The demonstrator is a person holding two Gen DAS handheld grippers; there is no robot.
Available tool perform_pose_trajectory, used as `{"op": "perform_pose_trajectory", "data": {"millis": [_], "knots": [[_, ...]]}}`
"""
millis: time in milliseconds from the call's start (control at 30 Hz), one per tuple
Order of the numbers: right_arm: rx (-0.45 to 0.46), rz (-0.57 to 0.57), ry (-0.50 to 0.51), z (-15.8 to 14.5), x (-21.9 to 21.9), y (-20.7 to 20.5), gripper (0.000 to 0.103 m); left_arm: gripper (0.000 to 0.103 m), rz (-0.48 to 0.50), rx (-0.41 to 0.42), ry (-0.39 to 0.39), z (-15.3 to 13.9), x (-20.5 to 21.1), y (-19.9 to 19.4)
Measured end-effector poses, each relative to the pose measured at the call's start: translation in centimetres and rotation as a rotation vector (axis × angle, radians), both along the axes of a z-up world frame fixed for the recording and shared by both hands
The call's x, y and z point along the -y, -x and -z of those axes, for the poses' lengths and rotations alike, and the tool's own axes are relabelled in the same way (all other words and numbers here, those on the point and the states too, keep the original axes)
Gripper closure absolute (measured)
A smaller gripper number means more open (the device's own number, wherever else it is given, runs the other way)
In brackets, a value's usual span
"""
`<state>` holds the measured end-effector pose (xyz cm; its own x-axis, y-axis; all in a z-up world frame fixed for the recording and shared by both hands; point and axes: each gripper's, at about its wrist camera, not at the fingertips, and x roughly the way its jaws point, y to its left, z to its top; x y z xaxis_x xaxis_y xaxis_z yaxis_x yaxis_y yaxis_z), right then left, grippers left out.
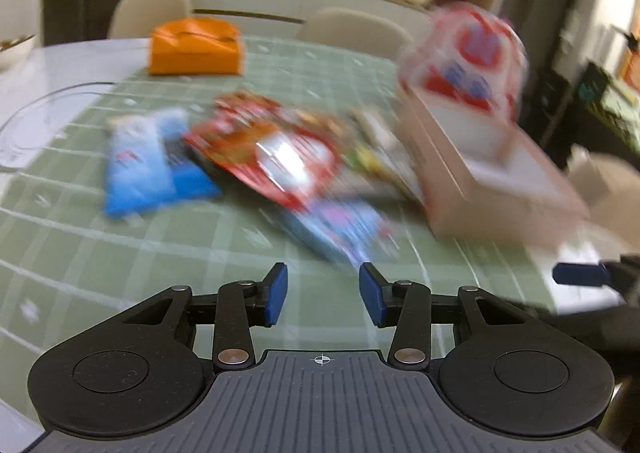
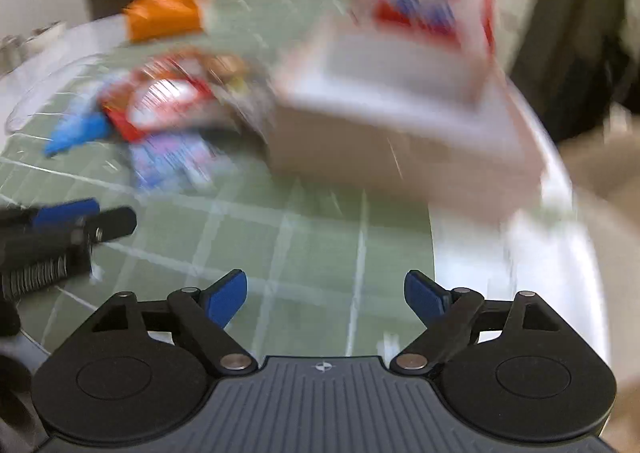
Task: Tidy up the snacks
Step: 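Reach the left gripper to the blue wafer package and close on it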
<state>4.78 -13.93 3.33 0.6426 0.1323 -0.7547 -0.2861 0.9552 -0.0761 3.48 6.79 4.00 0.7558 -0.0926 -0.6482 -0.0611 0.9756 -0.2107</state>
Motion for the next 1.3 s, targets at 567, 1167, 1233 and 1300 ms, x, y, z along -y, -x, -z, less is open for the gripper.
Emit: {"op": "perform_pose_trajectory", "data": {"millis": [567, 1167, 1233, 1300], "knots": [[0.002, -0.454, -0.029, -0.4, -17.1, -14.5, 0.015, 0.058, -0.189, -0.14, 0.099, 1.5, -20.9, -14.8], [-0.263, -0.256, -0.169, -0.9, -8.5, -5.4, 0.058, 0.057, 0.3, -0.185, 0.075, 1.4, -11.2, -7.3], [-0.275, -0.217, -0.188, -0.8, -7.2, -4.5, 0.058, 0.057, 0.328, -0.193, 0.04, 1.2, -9.9, -6.1], [-0.295, -0.181, -0.216, -0.8, -6.0, -3.6, 0.059, 0.057, 0.323, -0.186, -0.016, 0.6, -8.7, -4.7]]}}
